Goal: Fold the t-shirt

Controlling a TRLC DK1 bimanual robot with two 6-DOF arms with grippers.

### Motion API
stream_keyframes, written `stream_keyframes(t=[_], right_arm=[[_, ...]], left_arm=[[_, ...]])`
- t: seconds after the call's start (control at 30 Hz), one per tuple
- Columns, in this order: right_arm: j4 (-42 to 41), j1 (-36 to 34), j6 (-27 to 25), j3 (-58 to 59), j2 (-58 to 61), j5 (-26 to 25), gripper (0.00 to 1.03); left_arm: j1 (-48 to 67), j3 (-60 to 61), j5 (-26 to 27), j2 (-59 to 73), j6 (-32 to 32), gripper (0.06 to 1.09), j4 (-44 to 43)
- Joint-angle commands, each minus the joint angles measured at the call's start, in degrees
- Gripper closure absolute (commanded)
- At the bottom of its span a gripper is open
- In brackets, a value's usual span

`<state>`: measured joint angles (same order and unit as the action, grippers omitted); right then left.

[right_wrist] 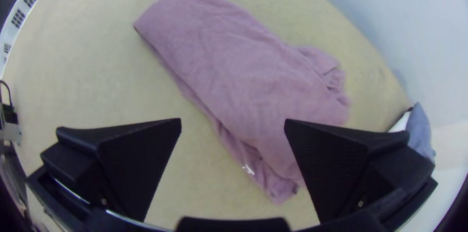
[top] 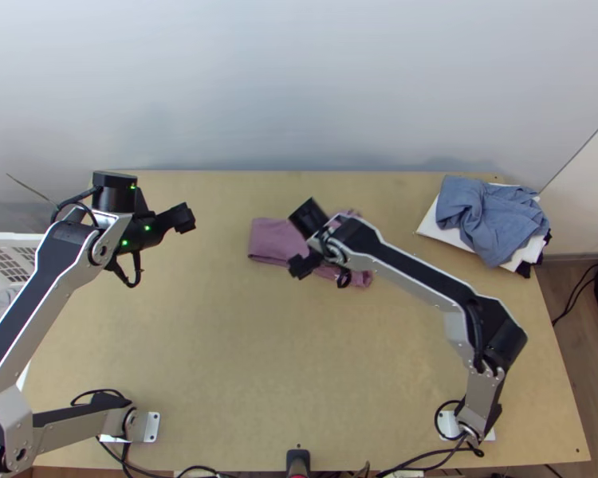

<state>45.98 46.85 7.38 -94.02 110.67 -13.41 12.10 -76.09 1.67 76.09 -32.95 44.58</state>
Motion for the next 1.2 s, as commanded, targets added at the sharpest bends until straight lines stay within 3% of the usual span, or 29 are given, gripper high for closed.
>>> stream_keyframes(t=[0.0,0.2,1.0,1.1,1.17], right_arm=[[-4.0,3.1,-7.5,2.9,3.3,-2.9,0.04],[-4.3,3.0,-10.5,3.0,6.7,-3.4,0.04],[-7.3,-2.0,-9.8,-5.7,16.2,-7.2,0.05],[-7.3,-2.1,-9.5,-6.4,17.5,-7.4,0.11],[-7.5,-2.2,-9.3,-6.7,18.2,-7.3,0.26]], left_arm=[[-1.2,0.7,0.0,0.0,0.2,0.10,0.3],[-1.0,0.5,0.0,0.6,0.3,0.10,0.3],[-1.8,1.4,0.0,-0.2,0.4,0.10,1.2],[-2.3,1.7,0.0,-0.3,0.5,0.10,1.2],[-2.3,1.8,0.0,-0.3,0.6,0.10,1.2]])
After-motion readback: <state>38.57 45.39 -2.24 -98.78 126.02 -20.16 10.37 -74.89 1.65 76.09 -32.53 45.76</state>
